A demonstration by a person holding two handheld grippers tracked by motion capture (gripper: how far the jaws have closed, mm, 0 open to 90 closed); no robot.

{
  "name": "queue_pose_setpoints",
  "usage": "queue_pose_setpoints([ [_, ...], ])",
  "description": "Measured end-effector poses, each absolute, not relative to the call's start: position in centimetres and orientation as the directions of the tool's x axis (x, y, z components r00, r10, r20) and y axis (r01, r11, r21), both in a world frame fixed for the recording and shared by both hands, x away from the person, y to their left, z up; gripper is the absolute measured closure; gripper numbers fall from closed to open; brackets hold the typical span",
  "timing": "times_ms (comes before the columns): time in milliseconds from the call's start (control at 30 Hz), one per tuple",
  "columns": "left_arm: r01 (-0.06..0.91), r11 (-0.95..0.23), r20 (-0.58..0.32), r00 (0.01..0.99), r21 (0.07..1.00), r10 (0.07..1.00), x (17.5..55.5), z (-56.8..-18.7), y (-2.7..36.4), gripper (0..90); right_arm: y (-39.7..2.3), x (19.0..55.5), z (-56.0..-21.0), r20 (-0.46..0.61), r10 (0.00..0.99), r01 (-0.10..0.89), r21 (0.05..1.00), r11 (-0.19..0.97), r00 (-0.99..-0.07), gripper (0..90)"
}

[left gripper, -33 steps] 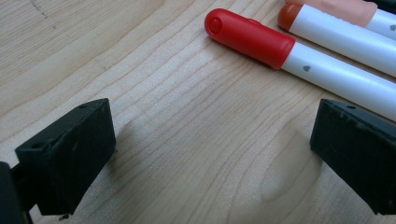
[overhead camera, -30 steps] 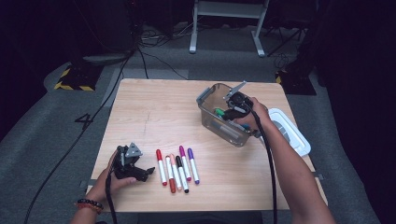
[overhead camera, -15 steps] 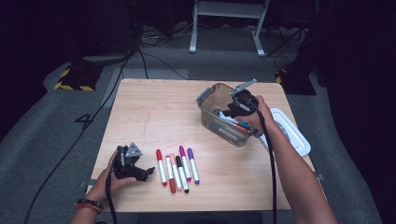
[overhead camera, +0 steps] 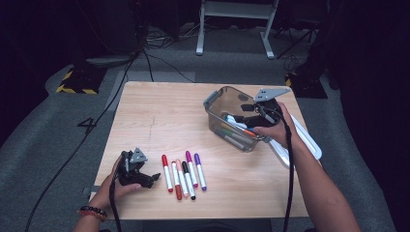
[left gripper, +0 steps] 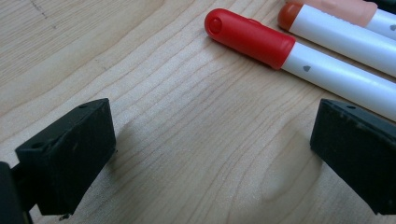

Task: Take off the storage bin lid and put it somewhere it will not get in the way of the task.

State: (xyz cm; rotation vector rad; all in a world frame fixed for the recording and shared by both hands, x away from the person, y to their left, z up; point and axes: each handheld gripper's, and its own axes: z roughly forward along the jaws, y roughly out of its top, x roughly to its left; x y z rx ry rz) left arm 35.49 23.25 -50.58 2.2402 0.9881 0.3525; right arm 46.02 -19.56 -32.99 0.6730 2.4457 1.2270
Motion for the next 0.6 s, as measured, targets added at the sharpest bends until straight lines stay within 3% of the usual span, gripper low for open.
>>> queue_pose_setpoints([
  [600, 0.557, -0.502, -0.015, 0.679, 0.662, 0.734, 35.5, -50.6, 23.3, 0.4, -19.0, 37.8, -35.6, -0.118, 0.453, 0.148, 0.847, 0.51, -0.884, 36.2],
])
